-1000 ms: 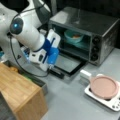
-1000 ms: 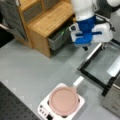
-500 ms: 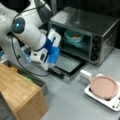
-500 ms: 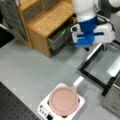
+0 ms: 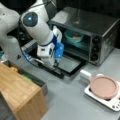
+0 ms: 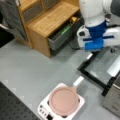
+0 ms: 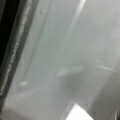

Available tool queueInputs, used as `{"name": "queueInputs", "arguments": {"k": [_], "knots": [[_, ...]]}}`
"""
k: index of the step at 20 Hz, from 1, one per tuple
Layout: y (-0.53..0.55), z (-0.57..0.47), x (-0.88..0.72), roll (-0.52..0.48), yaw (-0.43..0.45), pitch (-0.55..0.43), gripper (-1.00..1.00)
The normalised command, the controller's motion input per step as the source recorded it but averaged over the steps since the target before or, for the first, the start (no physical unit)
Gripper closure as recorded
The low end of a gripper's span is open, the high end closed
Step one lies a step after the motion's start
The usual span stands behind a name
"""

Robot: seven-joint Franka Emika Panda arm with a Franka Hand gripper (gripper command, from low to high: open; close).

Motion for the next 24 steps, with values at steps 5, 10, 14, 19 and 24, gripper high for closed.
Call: {"name": "queueInputs", "arguments": {"k": [5,10,14,19,24], "knots": [[-0.11,-0.02,0.11,0.248,0.594,0.017,-1.0],[-0.15,-0.04,0.1,0.308,0.436,0.079,-1.0],[0.04,-0.02,0.12,0.402,0.302,0.195,-1.0],[0.11,0.07,0.18,0.427,0.227,0.181,-1.0],[0.11,0.02,0.2,0.487,0.231,0.164,-1.0]]}}
